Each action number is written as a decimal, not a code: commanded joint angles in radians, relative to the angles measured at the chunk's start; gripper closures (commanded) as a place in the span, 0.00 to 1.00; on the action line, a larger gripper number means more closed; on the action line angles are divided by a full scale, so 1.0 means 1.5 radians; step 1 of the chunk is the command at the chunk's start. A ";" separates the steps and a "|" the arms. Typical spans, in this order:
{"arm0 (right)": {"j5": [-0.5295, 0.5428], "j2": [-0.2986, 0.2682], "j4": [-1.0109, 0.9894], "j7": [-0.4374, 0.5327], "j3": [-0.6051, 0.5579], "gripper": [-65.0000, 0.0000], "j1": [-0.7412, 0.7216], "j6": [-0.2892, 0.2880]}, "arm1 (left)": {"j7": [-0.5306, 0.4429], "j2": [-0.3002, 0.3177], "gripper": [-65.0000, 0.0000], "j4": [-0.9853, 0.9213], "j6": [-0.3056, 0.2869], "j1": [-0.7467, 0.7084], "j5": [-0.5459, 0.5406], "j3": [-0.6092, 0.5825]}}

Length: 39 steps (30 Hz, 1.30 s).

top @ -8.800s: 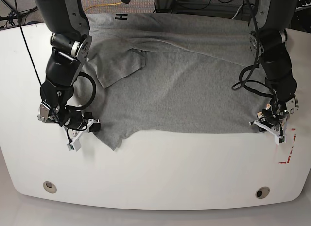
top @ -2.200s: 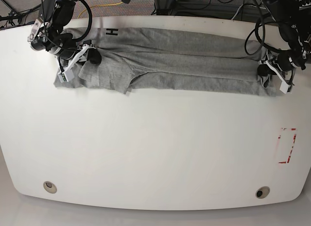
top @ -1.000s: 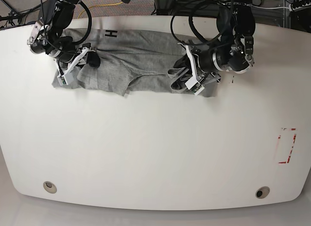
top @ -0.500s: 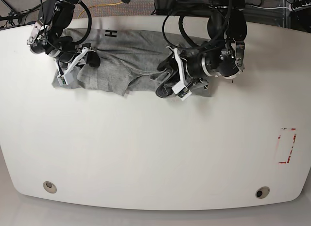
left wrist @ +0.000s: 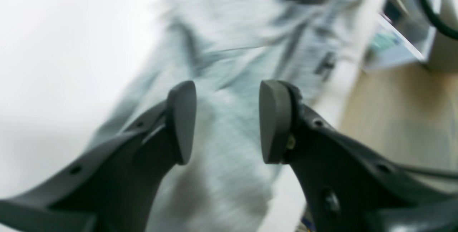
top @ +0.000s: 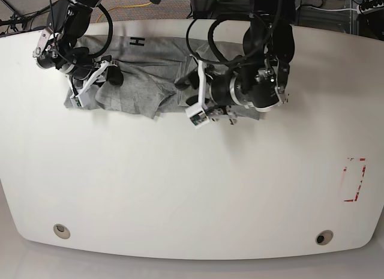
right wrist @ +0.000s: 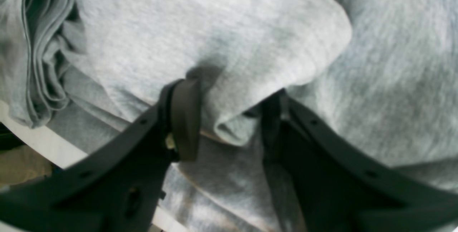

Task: Fold the T-shirt properly
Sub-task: 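Grasp the strip's end with the left gripper and fold it toward the right gripper, then release the folded end and reposition both grippers on the shirt's ends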

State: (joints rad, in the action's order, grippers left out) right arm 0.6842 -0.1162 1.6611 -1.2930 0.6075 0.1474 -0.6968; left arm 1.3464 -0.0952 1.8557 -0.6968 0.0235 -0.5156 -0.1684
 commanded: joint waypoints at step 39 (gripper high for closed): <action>0.021 -0.005 -0.096 -0.069 0.226 0.18 -0.051 -0.001 | -0.153 0.178 0.95 -0.090 -0.001 -0.124 -0.007 0.201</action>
State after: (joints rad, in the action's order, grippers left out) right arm 0.7368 -0.1486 1.4925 -1.3617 0.9714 0.0761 -0.7006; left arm 1.1263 0.1642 1.7092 -0.6968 -0.1711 -0.5163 0.1303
